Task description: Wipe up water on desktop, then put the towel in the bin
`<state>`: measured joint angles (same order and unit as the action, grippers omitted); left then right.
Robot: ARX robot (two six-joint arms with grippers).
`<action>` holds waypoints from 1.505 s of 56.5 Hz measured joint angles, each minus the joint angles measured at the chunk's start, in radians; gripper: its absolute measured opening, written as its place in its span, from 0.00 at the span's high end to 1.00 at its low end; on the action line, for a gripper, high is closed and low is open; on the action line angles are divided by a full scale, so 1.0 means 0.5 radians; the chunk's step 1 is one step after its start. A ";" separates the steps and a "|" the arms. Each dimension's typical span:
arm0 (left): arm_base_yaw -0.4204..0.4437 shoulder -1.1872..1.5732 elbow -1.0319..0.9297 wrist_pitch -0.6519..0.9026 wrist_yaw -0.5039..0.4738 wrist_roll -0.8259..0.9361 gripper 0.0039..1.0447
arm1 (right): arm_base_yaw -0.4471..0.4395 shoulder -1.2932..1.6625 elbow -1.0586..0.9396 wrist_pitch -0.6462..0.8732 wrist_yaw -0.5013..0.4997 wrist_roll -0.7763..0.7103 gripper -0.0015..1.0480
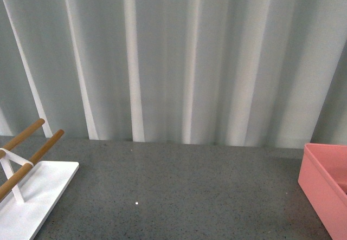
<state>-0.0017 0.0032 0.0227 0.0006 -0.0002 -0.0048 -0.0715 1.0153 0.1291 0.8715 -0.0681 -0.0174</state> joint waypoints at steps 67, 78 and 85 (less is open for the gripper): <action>0.000 0.000 0.000 0.000 0.000 0.000 0.06 | 0.138 -1.431 -0.214 -1.138 0.128 0.010 0.97; 0.000 0.000 0.000 0.000 0.000 0.000 0.06 | 0.138 -1.556 -0.214 -1.262 0.128 0.013 0.97; 0.000 0.000 0.000 0.000 0.000 0.000 0.06 | 0.138 -1.617 -0.214 -1.323 0.128 0.014 0.97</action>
<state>-0.0017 0.0032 0.0227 0.0006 -0.0002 -0.0048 -0.0025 0.2066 0.0223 0.2100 -0.0040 -0.0105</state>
